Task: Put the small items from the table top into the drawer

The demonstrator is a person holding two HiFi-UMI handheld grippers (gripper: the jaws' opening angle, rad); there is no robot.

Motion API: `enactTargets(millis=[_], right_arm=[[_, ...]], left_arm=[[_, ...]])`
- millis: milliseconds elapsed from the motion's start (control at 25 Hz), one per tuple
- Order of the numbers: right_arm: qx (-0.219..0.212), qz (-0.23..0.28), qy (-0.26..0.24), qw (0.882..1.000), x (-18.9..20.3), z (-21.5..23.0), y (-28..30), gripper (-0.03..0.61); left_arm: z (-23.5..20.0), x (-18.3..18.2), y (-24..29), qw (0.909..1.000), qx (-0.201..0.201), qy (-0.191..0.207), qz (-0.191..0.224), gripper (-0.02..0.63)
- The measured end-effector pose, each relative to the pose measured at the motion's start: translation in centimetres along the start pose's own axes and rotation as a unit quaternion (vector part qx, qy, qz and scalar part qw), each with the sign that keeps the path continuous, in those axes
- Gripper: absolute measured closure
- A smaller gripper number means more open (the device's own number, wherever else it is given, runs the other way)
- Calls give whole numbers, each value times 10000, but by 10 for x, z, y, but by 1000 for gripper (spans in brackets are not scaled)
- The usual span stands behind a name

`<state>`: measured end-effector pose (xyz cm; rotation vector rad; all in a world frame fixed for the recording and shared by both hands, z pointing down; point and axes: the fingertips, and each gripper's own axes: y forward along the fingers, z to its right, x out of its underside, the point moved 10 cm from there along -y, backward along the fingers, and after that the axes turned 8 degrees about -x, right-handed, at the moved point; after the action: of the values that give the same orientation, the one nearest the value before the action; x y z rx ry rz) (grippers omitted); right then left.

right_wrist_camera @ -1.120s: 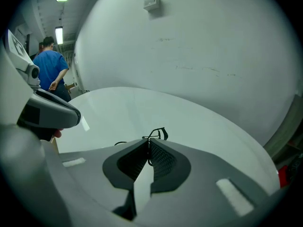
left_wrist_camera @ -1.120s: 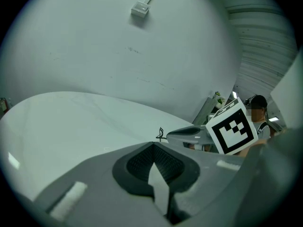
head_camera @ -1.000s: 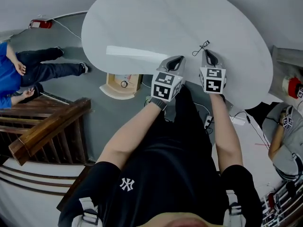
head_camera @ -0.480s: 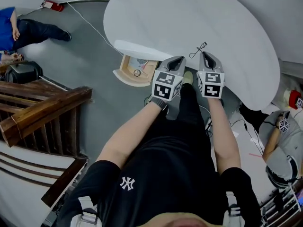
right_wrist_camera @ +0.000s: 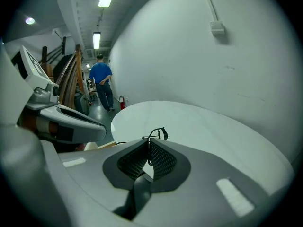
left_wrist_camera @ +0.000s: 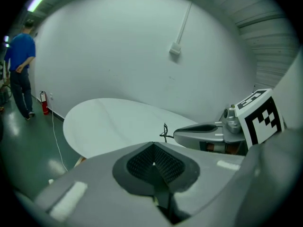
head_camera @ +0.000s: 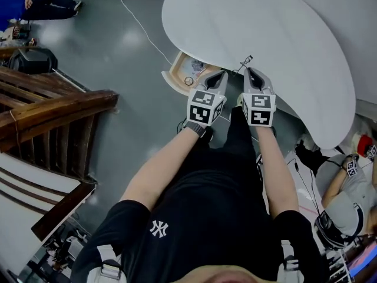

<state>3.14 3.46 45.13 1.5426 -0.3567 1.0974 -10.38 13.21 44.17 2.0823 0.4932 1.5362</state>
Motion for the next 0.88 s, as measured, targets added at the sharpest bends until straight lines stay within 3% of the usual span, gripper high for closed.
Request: enactTargets(millis=[560,880], right_arm=[[-921,-144,-419,9948,-2,-109,59,545],[-1330,-561,-636,9875,21,-146,112,545]], left_arm=[[-85,47,-52,9956,-754,-550,-23,614],[-129,70,-53,9921,-980,-783,-46,614]])
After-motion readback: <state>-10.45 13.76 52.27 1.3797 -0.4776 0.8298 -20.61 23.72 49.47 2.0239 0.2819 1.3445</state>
